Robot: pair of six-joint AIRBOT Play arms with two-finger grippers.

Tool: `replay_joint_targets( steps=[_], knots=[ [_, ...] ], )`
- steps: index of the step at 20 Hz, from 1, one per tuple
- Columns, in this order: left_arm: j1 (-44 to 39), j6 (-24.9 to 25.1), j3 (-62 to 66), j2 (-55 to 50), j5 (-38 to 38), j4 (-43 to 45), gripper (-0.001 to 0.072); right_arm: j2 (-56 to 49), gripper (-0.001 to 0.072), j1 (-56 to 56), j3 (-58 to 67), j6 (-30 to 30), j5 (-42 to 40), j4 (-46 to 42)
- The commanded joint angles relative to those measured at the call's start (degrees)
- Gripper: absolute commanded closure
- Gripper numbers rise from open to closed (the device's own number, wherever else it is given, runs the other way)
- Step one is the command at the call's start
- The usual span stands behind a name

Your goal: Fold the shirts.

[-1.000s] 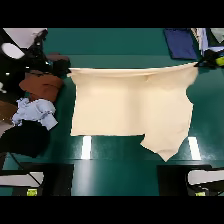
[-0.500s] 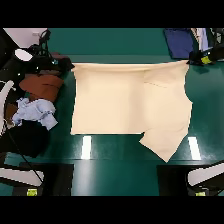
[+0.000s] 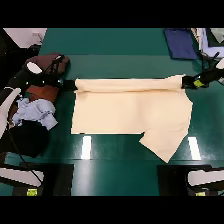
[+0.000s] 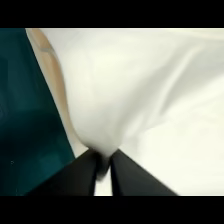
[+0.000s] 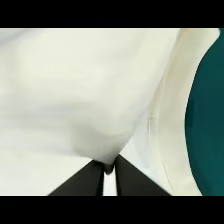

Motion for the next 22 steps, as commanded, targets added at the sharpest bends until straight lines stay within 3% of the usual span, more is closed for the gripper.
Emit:
replay_joint_targets(
  steps=[1, 3, 6, 9, 11, 15, 22],
  knots=[
    [0.1, -4.7, -1.1, 0.0, -3.3, 2.3, 0.0082, 2.2, 0.0337, -0.6, -4.4, 1.4, 0.0, 0.1],
    [1.8, -7.8, 0.3, 0.4, -8.9, 3.3, 0.0113, 4.5, 0.0341, -1.9, -4.4, 1.2, 3.4, 0.1],
    [6.1, -7.2, -1.1, 4.7, -15.8, 3.3, 0.0113, 11.5, 0.0343, -5.2, -7.3, -1.5, 9.8, 0.6],
    [8.5, -6.8, -11.1, 11.6, -20.2, 3.3, 0.0113, 18.4, 0.0343, -10.0, -14.4, -7.7, 16.7, 11.2],
    [8.5, -6.8, -20.2, 16.2, -20.2, 3.2, 0.0113, 21.4, 0.0345, -12.8, -18.6, -9.4, 16.7, 16.2],
    [8.5, -6.5, -35.4, 22.9, -17.2, 2.4, 0.0113, 24.3, 0.0345, -16.2, -23.3, -10.3, 16.2, 18.1],
    [4.8, -3.2, -40.7, 23.8, -10.5, -2.0, 0.0114, 24.4, 0.0349, -16.7, -23.2, -10.3, 17.1, 18.1]
  ],
)
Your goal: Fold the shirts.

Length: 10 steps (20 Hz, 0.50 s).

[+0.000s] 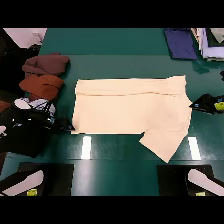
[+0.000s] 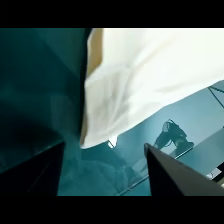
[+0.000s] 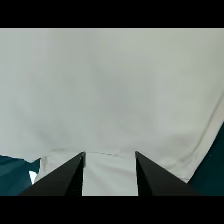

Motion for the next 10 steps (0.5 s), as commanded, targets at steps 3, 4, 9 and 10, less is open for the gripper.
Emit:
replay_joint_targets(
  steps=[3, 4, 9, 10],
  knots=[
    [-6.9, -1.9, -2.0, 0.4, 8.8, -1.0, 0.0161, 0.2, 0.0394, -0.3, -0.3, -0.2, 1.7, 0.4],
    [-7.2, -2.9, -1.9, 0.4, 9.6, -1.0, 0.0405, 0.2, 0.0394, -0.3, -0.3, -0.2, 2.2, -0.1],
    [-7.2, -2.7, 2.4, 0.4, 7.9, -1.0, 0.0674, 2.6, 0.0394, -2.9, -5.0, 0.9, 3.6, -9.1],
    [-7.2, -2.7, 3.7, 0.4, 7.4, -1.0, 0.0674, 3.6, 0.0367, -4.7, -8.0, 0.9, 3.4, -9.6]
  ],
)
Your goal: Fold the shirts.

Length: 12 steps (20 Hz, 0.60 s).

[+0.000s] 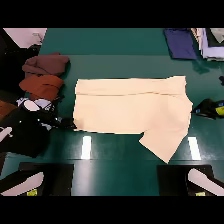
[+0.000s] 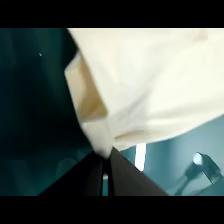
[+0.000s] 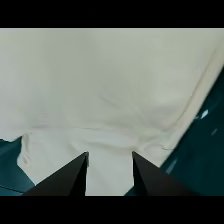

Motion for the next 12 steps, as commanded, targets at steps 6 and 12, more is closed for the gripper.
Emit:
replay_joint_targets(
  steps=[6, 12],
  knots=[
    [-0.4, 0.0, 4.3, 0.2, -1.9, -1.3, 0.0674, 2.7, 0.0262, -9.0, -21.6, -1.4, -4.3, -1.4],
    [-0.4, 0.0, 4.3, 0.2, -1.9, -1.3, 0.0674, 2.7, 0.0264, -1.4, -27.0, -1.2, -11.8, 1.2]
  ],
)
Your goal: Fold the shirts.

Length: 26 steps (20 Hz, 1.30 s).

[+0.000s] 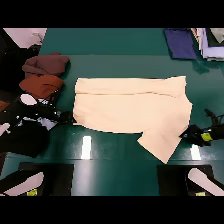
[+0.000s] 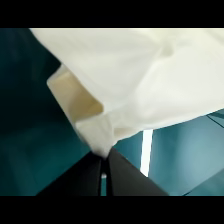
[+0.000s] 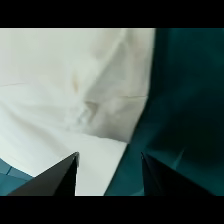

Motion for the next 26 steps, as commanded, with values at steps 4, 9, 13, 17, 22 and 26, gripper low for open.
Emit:
replay_joint_targets(
  steps=[4, 9, 13, 17, 22, 26],
  knots=[
    [0.0, 0.1, 0.1, 0.0, -0.2, 0.5, 0.0675, 0.0, 0.0697, 7.5, -2.5, -0.2, -5.7, 0.0],
    [0.0, -2.0, -0.1, 8.2, -7.2, 9.1, 0.0675, 6.7, 0.0698, 7.6, 0.6, -0.3, 5.0, -7.8],
    [0.0, -6.1, -4.2, 19.8, -18.5, 13.9, 0.0675, 20.0, 0.0698, 7.6, 5.4, 0.7, 14.1, -14.7],
    [-0.1, -9.2, -3.2, 25.0, -21.3, 7.3, 0.0675, 25.4, 0.0698, 13.3, 10.6, 4.3, 13.2, -11.8],
    [0.0, -8.8, 6.1, 17.6, -6.7, 7.2, 0.0675, 11.8, 0.0698, 23.5, 22.1, 7.7, 4.1, -11.4],
    [0.0, -8.4, 13.7, 5.1, 3.1, 6.9, 0.0675, -2.6, 0.0698, 24.7, 33.1, 7.8, -0.3, -11.3]
  ],
)
